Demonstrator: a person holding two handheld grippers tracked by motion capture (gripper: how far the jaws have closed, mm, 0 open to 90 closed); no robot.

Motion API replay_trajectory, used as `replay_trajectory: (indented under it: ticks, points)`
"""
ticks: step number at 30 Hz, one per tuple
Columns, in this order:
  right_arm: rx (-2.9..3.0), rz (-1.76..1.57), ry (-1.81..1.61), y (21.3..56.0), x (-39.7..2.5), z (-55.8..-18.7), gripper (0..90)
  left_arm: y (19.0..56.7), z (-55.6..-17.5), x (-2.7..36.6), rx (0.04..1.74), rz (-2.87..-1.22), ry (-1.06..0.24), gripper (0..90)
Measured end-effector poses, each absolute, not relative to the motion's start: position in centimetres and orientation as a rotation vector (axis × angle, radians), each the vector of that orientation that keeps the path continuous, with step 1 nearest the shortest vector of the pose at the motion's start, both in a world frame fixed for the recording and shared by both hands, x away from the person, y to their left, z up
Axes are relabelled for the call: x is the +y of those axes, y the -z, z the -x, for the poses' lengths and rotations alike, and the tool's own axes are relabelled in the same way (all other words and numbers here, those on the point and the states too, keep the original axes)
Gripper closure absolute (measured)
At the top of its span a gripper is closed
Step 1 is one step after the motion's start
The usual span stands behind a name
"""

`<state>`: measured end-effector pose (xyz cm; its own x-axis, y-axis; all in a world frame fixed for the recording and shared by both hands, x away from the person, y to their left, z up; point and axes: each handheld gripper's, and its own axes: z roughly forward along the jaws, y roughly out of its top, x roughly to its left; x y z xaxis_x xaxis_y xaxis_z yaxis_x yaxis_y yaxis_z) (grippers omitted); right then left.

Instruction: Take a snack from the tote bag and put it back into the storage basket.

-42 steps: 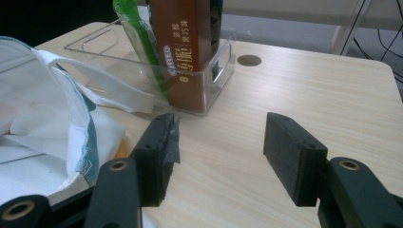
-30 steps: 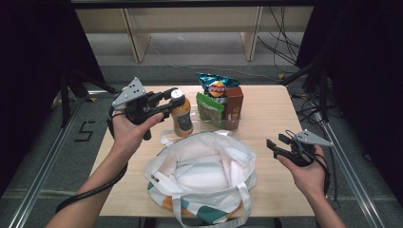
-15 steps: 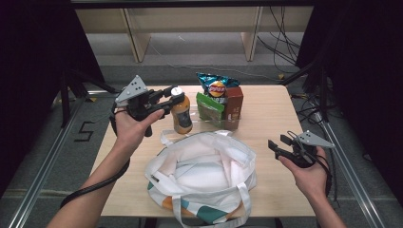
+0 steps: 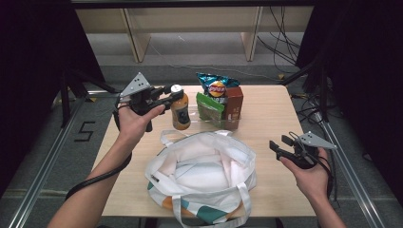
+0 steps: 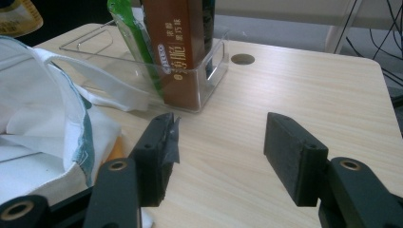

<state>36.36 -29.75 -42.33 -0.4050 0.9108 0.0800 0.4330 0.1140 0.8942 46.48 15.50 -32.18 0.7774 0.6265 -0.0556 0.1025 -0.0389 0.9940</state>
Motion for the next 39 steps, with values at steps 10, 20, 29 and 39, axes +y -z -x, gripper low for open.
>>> replay_trajectory:
  ticks: [10, 20, 29, 39]
  points:
    - [1.89, -1.29, -1.242, 42.4, -29.8, -36.4, 45.0, 32.6, -47.6, 15.2, 0.618, -1.587, -0.477, 59.0]
    - [1.897, -1.294, -1.245, 42.4, -29.8, -36.4, 44.9, 33.2, -48.8, 15.2, 0.649, -1.583, -0.477, 59.0]
    - [1.901, -1.245, -1.228, 42.4, -30.1, -36.6, 44.9, 33.7, -49.4, 15.0, 0.655, -1.593, -0.494, 59.0]
    - [1.918, -1.257, -1.236, 42.4, -30.1, -36.5, 44.8, 33.9, -50.0, 14.8, 0.653, -1.6, -0.499, 59.0]
